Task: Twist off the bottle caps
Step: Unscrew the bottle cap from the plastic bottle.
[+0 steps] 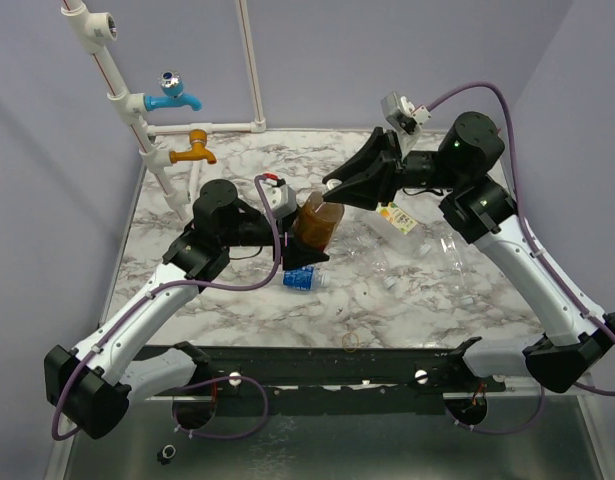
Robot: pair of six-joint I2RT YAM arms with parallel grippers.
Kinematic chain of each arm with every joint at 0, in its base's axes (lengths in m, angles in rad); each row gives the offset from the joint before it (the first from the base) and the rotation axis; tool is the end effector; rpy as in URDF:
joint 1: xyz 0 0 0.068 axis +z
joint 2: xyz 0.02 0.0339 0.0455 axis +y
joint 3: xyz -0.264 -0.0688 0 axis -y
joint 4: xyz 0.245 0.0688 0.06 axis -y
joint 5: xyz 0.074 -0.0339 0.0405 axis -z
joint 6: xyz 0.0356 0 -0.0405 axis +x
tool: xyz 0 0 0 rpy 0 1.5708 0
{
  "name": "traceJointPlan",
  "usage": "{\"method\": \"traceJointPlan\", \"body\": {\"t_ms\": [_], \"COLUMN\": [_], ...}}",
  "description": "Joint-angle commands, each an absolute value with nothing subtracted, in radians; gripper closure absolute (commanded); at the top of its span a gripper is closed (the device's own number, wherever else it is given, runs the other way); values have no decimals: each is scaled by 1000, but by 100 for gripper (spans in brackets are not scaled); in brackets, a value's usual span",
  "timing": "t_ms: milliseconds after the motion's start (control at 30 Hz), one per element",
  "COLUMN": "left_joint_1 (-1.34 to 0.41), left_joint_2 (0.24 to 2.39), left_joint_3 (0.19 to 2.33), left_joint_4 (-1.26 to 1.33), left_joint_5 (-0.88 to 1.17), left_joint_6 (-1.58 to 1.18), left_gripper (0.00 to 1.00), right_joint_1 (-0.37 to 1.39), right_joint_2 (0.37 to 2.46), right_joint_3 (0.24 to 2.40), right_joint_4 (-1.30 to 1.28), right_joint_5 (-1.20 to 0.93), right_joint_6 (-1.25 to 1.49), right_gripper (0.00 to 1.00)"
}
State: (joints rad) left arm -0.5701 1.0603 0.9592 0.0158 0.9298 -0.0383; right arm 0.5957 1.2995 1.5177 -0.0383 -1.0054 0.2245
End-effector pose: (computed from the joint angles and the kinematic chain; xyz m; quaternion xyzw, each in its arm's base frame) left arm 0.1831 -0.1513 0.3707 0.4656 0.5556 -0.4962 0.4779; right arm 0.2042 0.1747 0.4961 -0.4672 0.4836 0.5513 0.4939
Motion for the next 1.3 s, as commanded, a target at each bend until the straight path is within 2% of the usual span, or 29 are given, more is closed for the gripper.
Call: {"method": "traceJointPlan", "body": {"t_ms": [0, 67, 100, 133, 200, 233, 300, 400, 533, 833, 1000, 1067, 1167, 1267], "left_joint_1": [-552, -552, -552, -551, -552, -552, -552, -552, -552, -555, -557, -558, -558, -560], "left_joint_2": [1071, 1073, 1074, 1075, 1075, 1075, 1077, 1090, 1104, 1116, 1122, 1130, 1137, 1141], "left_joint_3": [948, 951, 953, 955, 957, 958, 956, 956, 957, 956, 952, 954, 956, 956], "left_joint_4": [-78, -79, -78, -78, -75, -73, -59, -32, -5, 21, 21, 21, 21, 21], "left_joint_5": [939, 936, 927, 905, 844, 809, 721, 581, 455, 377, 351, 331, 326, 330], "left_joint_6": [-67, -62, -58, -49, -25, -10, 23, 54, 70, 85, 102, 95, 89, 83], "left_gripper": [100, 100, 100, 100, 100, 100, 100, 100, 100, 100, 100, 100, 100, 100], "right_joint_1": [600, 600, 600, 600, 600, 600, 600, 600, 601, 601, 601, 601, 601, 601], "right_joint_2": [1242, 1243, 1243, 1245, 1255, 1262, 1291, 1334, 1383, 1436, 1458, 1470, 1486, 1494], "right_joint_3": [1536, 1536, 1537, 1538, 1547, 1557, 1587, 1630, 1636, 1621, 1626, 1631, 1631, 1622], "right_joint_4": [5, -21, -49, -69, -122, -151, -203, -244, -239, -166, -150, -151, -147, -135], "right_joint_5": [-1191, -1178, -1147, -1104, -921, -823, -614, -453, -397, -416, -432, -458, -481, -487], "right_joint_6": [220, 211, 202, 192, 182, 182, 195, 254, 348, 416, 425, 427, 435, 438], "right_gripper": [93, 91, 87, 70, 29, 15, 0, 0, 3, 24, 40, 40, 33, 33]}}
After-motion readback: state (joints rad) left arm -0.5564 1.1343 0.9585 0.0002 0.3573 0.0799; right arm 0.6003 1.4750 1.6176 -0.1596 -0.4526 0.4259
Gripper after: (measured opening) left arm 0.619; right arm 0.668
